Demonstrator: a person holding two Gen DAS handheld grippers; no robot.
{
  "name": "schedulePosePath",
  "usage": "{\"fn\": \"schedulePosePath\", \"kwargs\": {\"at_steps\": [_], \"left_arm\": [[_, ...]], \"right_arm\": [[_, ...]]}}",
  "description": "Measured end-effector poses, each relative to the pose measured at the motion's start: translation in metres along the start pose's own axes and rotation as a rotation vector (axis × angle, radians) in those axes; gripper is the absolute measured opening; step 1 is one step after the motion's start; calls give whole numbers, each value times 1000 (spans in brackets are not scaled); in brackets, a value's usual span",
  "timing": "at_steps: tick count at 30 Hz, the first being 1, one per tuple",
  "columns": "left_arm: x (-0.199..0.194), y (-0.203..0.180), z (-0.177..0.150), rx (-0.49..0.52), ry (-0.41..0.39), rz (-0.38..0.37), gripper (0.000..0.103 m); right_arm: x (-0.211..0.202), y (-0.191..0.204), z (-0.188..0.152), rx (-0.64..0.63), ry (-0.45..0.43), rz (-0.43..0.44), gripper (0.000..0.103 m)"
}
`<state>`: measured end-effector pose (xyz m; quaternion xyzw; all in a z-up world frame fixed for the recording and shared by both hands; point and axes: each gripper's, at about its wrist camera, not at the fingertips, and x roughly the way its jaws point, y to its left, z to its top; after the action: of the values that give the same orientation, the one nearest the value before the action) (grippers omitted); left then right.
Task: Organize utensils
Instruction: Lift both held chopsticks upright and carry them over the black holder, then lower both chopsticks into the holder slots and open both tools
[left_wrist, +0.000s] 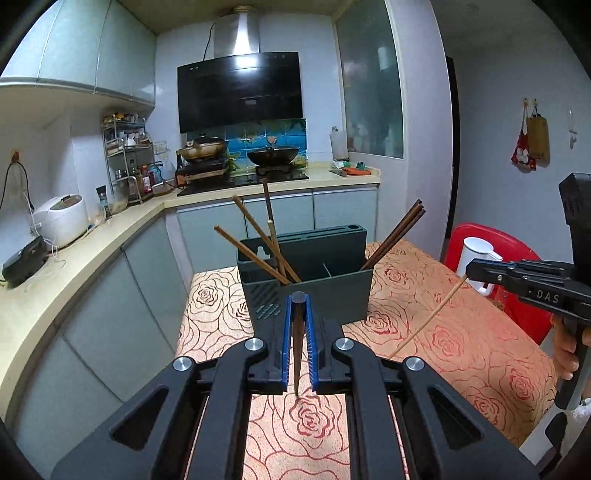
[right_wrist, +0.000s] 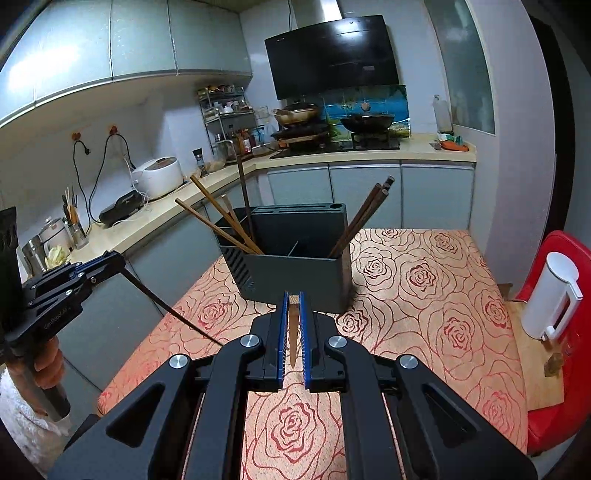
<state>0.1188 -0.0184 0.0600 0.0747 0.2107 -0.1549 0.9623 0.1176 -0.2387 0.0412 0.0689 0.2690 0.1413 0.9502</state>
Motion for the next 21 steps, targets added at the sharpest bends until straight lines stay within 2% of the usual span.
{"fn": "schedulePosePath", "kwargs": {"at_steps": [11,21], "left_arm": [[9,4,28,14,11,-10,7],[11,4,84,21,-46,-26,7]], "right_arm": [[2,1,30,-8,-14,1,7],[1,0,77,-17,-60,-27,7]]}}
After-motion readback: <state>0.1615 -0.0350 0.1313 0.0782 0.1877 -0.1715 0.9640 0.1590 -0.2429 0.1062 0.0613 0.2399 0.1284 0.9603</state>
